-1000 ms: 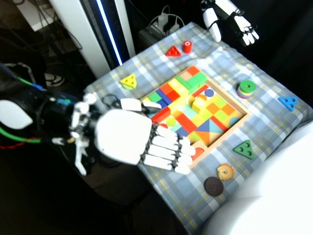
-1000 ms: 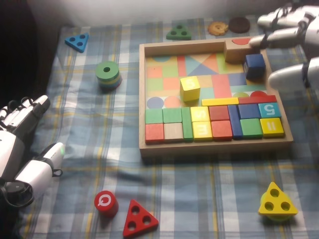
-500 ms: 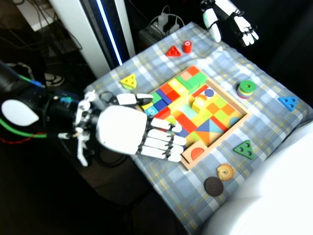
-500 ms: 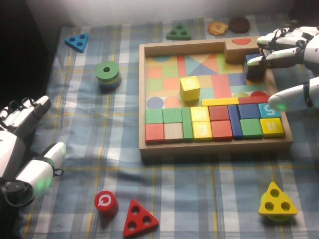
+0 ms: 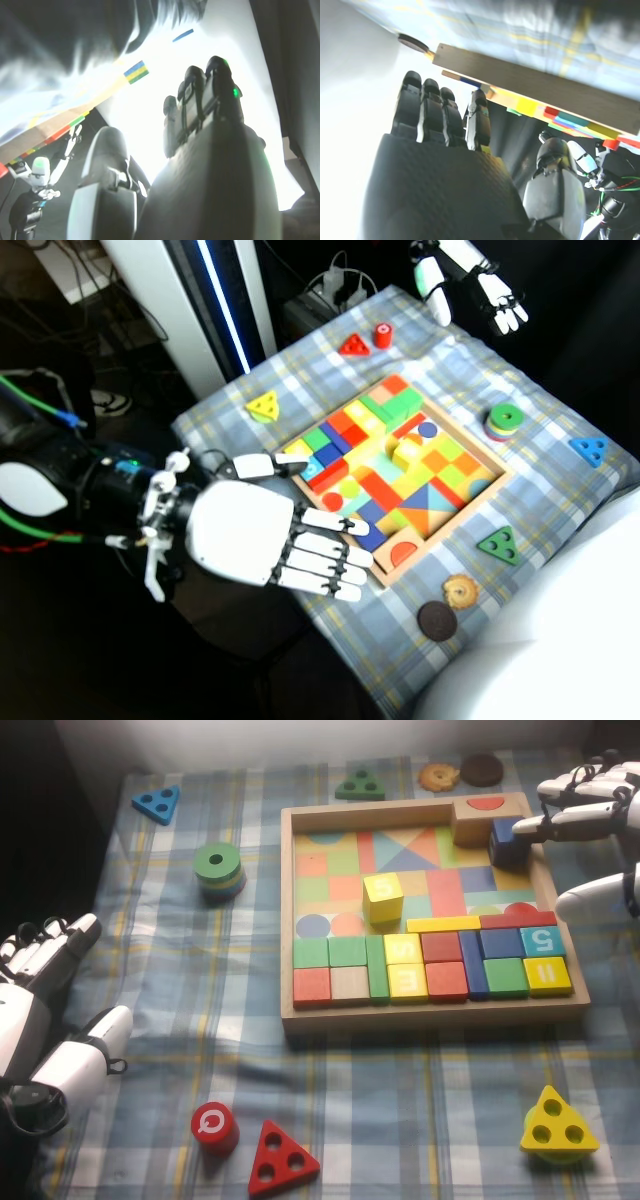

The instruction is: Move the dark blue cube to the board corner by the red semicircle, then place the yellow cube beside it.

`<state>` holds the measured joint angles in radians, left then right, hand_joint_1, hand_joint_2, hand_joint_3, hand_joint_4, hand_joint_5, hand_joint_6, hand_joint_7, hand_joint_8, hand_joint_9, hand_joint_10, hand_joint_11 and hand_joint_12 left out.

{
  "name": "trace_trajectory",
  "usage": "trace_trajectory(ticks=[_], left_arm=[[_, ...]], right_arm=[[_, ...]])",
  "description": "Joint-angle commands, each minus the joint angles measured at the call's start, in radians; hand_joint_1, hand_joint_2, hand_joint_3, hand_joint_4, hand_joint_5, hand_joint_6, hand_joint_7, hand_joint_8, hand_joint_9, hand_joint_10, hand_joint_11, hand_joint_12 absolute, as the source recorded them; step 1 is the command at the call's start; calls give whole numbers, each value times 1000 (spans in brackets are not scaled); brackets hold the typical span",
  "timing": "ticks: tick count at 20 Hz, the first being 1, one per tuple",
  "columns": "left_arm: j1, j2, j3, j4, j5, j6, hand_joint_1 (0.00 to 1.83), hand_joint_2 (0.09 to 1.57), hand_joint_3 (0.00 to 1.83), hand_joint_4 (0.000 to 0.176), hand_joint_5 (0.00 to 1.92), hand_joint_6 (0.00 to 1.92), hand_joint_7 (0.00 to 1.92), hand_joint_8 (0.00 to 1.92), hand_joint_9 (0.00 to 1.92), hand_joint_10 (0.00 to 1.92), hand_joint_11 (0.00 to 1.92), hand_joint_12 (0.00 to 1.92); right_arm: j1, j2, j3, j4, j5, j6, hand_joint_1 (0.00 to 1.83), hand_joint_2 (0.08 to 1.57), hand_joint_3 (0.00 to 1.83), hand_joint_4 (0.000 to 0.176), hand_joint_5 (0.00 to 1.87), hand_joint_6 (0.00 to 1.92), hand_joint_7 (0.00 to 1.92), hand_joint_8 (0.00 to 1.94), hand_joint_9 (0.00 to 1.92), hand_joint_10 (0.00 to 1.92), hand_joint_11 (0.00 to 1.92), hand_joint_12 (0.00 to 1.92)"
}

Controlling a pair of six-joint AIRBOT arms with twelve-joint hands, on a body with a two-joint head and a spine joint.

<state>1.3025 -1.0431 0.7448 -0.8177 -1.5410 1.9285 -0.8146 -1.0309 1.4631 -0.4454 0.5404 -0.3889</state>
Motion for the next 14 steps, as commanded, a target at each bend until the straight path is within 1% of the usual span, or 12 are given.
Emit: trace_trajectory(ticks=[1, 2, 3, 4, 5, 6, 7, 9, 10, 11, 13, 14], left_arm=[[-6, 5, -1, 46, -110, -6, 547, 1418, 1, 48, 242, 1, 146, 1, 140, 0, 0, 0], [-6, 5, -1, 46, -110, -6, 578, 1412, 0, 36, 258, 6, 155, 3, 149, 4, 0, 0], [-6, 5, -1, 46, -110, -6, 573, 1411, 0, 35, 263, 5, 156, 3, 150, 4, 0, 0], [-6, 5, 0, 46, -110, -6, 573, 1412, 0, 35, 262, 4, 154, 1, 149, 3, 0, 0], [-6, 5, 0, 46, -110, -6, 558, 1416, 1, 35, 258, 2, 148, 1, 145, 1, 0, 0], [-6, 5, 0, 46, -110, -6, 581, 1417, 0, 30, 259, 1, 135, 1, 134, 1, 0, 0], [-6, 5, 0, 46, -110, -6, 585, 1416, 0, 31, 256, 0, 129, 0, 132, 0, 0, 0], [-6, 4, 0, 46, -107, -6, 584, 1418, 1, 27, 253, 0, 131, 1, 133, 1, 0, 0], [-5, 4, 0, 46, -106, -6, 608, 1408, 0, 31, 265, 3, 151, 7, 143, 4, 0, 0], [-5, 3, -1, 46, -106, -6, 612, 1403, 0, 33, 276, 7, 166, 11, 155, 9, 0, 0], [-5, 3, 0, 46, -109, -6, 592, 1415, 1, 42, 256, 0, 166, 7, 163, 10, 0, 0], [-5, 3, 0, 45, -113, -6, 620, 1412, 0, 44, 264, 2, 175, 7, 175, 13, 0, 0]], right_arm=[[6, -3, 10, 27, 43, -1, 0, 996, 10, 175, 253, 2, 0, 0, 0, 0, 0, 0], [7, -3, 14, 27, 43, -1, 0, 1010, 15, 158, 257, 4, 0, 0, 0, 0, 0, 0], [7, -3, 16, 28, 43, -1, 0, 1021, 19, 138, 263, 5, 0, 0, 0, 0, 0, 0], [9, -3, 16, 29, 44, -1, 0, 1003, 9, 141, 261, 4, 0, 0, 0, 0, 0, 0], [12, -1, 14, 29, 44, -1, 0, 1005, 9, 153, 256, 2, 0, 0, 0, 0, 0, 0], [18, 2, 7, 31, 47, -1, 0, 1019, 15, 156, 250, 0, 0, 0, 0, 0, 0, 0], [27, 11, -6, 45, 56, -11, 0, 1025, 16, 151, 248, 0, 0, 0, 0, 0, 0, 0], [30, 18, -29, 79, 77, -24, 0, 1008, 7, 151, 229, 0, 0, 0, 0, 0, 0, 0], [30, 25, -32, 99, 94, -24, 0, 1017, 11, 107, 258, 12, 0, 0, 0, 0, 0, 0], [30, 29, -33, 115, 111, -24, 0, 1038, 19, 100, 248, 6, 0, 0, 0, 0, 0, 0], [30, 44, -48, 152, 151, -24, 0, 1060, 26, 65, 250, 6, 0, 0, 0, 0, 0, 0], [30, 55, -66, 177, 172, -50, 0, 1061, 26, 64, 252, 6, 0, 0, 0, 0, 0, 0]])
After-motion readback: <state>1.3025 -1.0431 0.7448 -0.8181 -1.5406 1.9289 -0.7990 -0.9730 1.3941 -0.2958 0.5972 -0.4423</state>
